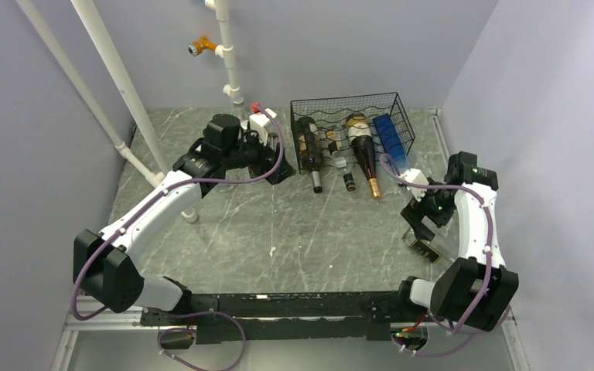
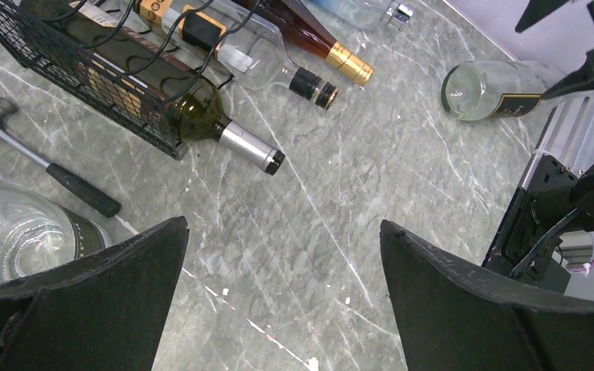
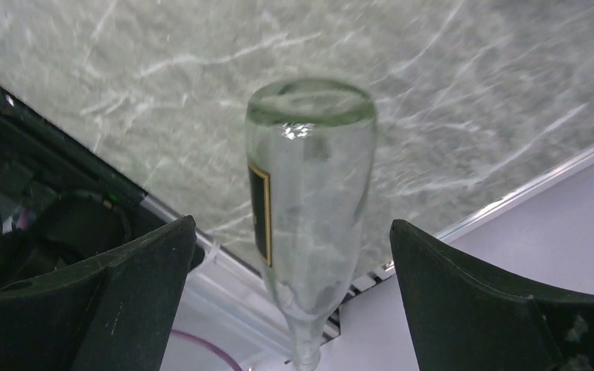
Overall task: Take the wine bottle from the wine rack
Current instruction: Move the wine bottle to the center of the board.
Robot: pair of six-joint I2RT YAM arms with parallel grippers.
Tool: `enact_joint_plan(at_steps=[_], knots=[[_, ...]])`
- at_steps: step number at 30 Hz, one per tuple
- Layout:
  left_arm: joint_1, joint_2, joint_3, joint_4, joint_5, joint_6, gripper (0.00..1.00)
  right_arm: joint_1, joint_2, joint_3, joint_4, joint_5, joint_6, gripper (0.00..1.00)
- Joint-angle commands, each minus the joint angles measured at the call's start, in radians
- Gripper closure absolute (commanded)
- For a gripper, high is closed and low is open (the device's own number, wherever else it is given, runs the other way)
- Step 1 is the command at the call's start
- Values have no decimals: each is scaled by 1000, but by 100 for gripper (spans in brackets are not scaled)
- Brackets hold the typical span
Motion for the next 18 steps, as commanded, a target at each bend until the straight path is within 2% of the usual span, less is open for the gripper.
enact_joint_plan(at_steps=[1,6,13,18], knots=[[-5,-36,34,12,-1,12,1,-12,-40,-72,-59,103,-144,0],[-6,-38,35,12,0,13,0,-20,-33,-171,13,169,-177,0],[-7,-44,35,4,-10,21,1,-24,-21,-283,142,148,-278,5],[-6,-46,36,1,-16,25,0,-10,-8,-277,106,0,-351,22]])
